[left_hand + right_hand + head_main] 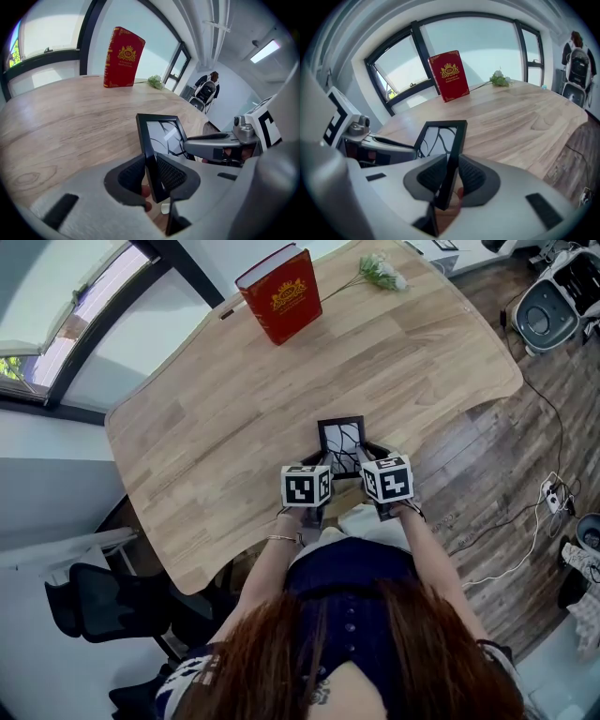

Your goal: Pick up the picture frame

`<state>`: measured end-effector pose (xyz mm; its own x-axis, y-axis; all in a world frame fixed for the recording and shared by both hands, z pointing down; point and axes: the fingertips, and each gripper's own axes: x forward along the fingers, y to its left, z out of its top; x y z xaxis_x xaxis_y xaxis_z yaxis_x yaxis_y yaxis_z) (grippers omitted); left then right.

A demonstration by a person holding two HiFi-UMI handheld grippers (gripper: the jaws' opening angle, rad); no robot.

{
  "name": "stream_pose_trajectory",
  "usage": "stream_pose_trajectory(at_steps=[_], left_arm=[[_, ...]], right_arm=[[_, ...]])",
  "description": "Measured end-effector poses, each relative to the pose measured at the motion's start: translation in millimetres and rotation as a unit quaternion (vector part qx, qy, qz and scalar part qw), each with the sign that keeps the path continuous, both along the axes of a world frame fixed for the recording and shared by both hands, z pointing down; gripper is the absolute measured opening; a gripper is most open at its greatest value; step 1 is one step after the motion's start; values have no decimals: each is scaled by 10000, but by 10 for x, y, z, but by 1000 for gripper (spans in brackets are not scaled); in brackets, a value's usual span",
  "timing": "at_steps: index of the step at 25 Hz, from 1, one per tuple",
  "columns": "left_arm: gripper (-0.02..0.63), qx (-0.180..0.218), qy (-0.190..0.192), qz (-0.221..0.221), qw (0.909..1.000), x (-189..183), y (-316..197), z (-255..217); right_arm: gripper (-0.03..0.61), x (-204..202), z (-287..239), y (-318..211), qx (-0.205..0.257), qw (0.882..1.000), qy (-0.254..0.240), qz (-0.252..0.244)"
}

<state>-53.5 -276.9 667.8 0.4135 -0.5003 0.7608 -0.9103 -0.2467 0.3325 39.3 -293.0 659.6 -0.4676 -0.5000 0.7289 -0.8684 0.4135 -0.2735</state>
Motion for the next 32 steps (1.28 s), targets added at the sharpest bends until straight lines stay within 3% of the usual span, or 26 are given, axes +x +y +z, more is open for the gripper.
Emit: stream_pose_trajectory(at_steps=[16, 32], left_arm=[[92, 853, -3, 90, 9963, 17, 110, -576], [92, 1749, 19, 315, 9841, -4, 431, -1298]], right_arm=[[78, 23, -616, 147, 1092, 9940, 53, 93], [78, 8, -1341, 523, 2028, 9788, 125, 243]])
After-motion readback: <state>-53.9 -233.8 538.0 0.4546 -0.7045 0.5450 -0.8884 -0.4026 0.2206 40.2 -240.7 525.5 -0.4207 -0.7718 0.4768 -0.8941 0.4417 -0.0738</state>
